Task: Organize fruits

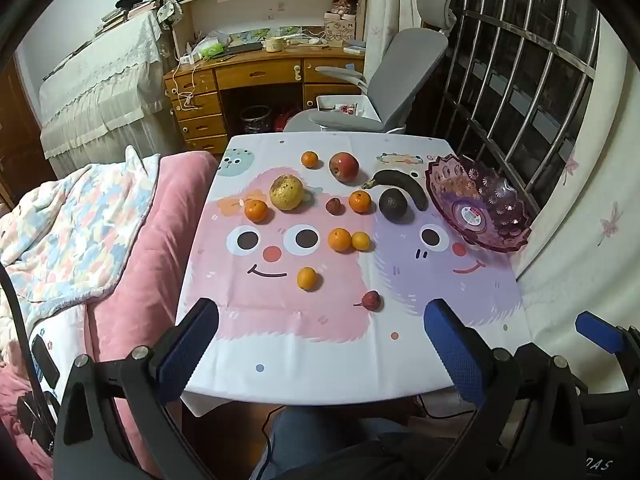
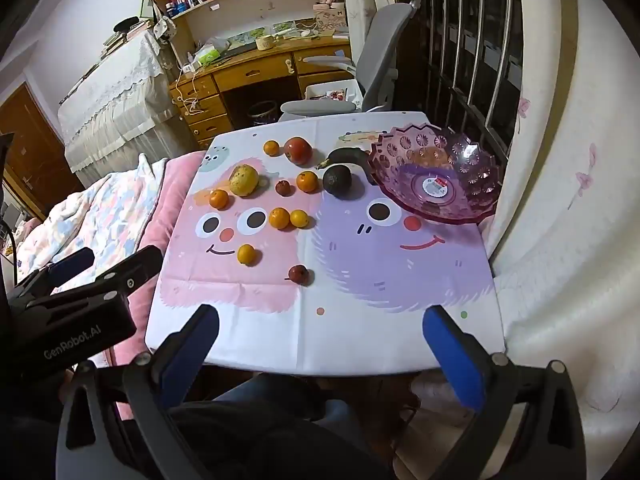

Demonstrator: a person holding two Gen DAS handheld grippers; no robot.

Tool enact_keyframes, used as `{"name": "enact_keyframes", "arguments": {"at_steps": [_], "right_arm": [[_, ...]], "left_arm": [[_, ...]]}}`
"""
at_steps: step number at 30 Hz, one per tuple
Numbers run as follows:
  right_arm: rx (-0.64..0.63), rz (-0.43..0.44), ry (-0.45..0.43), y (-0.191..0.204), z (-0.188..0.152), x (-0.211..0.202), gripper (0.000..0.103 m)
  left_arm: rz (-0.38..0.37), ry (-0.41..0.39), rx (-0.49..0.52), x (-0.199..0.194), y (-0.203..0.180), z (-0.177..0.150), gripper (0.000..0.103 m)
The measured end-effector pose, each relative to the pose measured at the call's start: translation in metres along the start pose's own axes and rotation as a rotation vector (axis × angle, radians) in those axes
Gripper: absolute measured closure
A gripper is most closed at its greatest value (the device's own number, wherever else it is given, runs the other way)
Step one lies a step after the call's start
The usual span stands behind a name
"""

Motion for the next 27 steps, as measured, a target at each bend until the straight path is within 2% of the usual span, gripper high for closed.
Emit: {"name": "enact_keyframes", "arguments": {"at_steps": [20,27], "right_arm": [[0.000,0.001,-0.003,-0.001,0.006,0.004,0.001],[0.000,0.003,-0.003,-0.003,0.007,0.004,0.001]], "left_arm": [[0.007,0.001,0.000,-0.002,0.001,0.007,0.001],[0.014,-0.001,-0.006,-0.009,0.013,0.007,0.001]]}}
Point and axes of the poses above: each gripper's, at about its wrist camera, not at the fingertips, and x roughly the way its jaws point, y to its left, z to its top, the point moved 4 cm from there along x, roughly the way its jaws point, and after that the axes turned 12 degrees about -z, right-handed, at the moved point
